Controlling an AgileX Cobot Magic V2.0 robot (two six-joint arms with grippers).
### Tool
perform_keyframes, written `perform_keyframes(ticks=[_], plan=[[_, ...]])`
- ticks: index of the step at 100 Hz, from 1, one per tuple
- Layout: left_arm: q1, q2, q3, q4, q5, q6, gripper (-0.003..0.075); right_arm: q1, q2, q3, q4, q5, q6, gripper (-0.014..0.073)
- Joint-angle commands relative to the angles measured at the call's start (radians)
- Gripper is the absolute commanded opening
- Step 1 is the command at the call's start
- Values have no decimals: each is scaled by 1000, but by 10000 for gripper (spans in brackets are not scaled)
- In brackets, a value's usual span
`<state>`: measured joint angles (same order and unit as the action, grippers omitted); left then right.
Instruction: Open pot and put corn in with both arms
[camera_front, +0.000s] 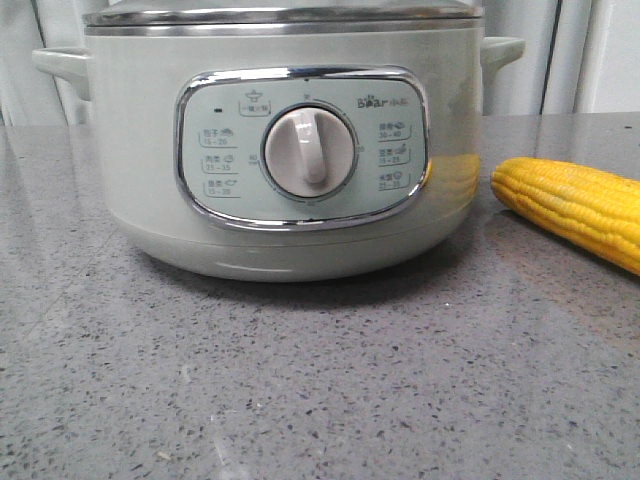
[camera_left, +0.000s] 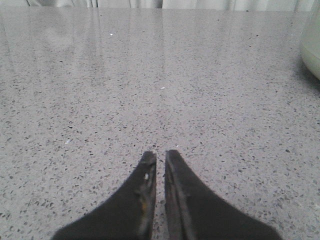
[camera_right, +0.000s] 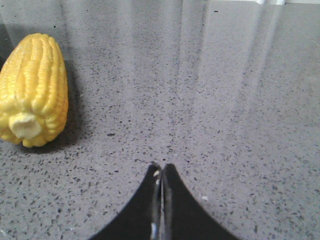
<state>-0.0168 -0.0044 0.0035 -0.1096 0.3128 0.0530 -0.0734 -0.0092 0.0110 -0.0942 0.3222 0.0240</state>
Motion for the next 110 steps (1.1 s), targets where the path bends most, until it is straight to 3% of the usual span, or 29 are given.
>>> perform_keyframes(ticks=[1, 75, 110], plan=[[0, -31, 20, -4, -75, -10, -20, -4, -24, 18, 2, -24, -10, -64], [0, -31, 20, 1, -82, -9, -20, -4, -24, 18, 2, -32, -10, -64], [0, -31, 20, 1, -172, -9, -20, -4, -24, 18, 2, -169, -10, -64]])
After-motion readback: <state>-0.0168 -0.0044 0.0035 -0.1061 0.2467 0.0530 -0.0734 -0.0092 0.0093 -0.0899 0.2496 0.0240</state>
